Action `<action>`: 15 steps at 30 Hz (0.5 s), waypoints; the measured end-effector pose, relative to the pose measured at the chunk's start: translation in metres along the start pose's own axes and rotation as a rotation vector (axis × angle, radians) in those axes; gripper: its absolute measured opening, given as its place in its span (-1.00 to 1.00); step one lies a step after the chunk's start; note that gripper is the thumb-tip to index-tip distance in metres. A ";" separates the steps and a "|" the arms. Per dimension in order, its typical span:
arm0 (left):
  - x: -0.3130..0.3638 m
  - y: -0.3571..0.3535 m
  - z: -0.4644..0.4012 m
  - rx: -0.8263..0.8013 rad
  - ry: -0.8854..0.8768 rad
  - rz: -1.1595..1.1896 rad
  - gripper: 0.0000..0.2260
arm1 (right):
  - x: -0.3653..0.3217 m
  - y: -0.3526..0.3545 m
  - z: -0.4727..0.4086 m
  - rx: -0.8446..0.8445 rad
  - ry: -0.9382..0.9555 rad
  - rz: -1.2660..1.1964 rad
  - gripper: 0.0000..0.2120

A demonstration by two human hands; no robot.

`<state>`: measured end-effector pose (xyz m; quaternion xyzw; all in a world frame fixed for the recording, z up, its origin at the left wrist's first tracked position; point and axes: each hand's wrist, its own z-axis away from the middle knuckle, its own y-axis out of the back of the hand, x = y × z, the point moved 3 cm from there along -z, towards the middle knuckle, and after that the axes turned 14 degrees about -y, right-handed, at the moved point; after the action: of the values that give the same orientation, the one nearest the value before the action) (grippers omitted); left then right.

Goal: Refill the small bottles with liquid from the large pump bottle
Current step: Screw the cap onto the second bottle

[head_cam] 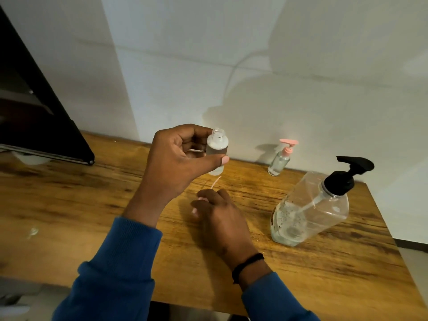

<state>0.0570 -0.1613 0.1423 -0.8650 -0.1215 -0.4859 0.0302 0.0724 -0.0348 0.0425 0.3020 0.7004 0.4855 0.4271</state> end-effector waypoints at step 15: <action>0.120 -0.005 -0.026 0.044 -0.158 -0.021 -0.63 | -0.011 0.168 0.006 0.576 -0.171 -0.296 -0.74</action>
<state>0.0940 -0.1388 0.2578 -0.8986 -0.1431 -0.4134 0.0343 0.0836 0.0168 0.2025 0.3450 0.8067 0.1731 0.4474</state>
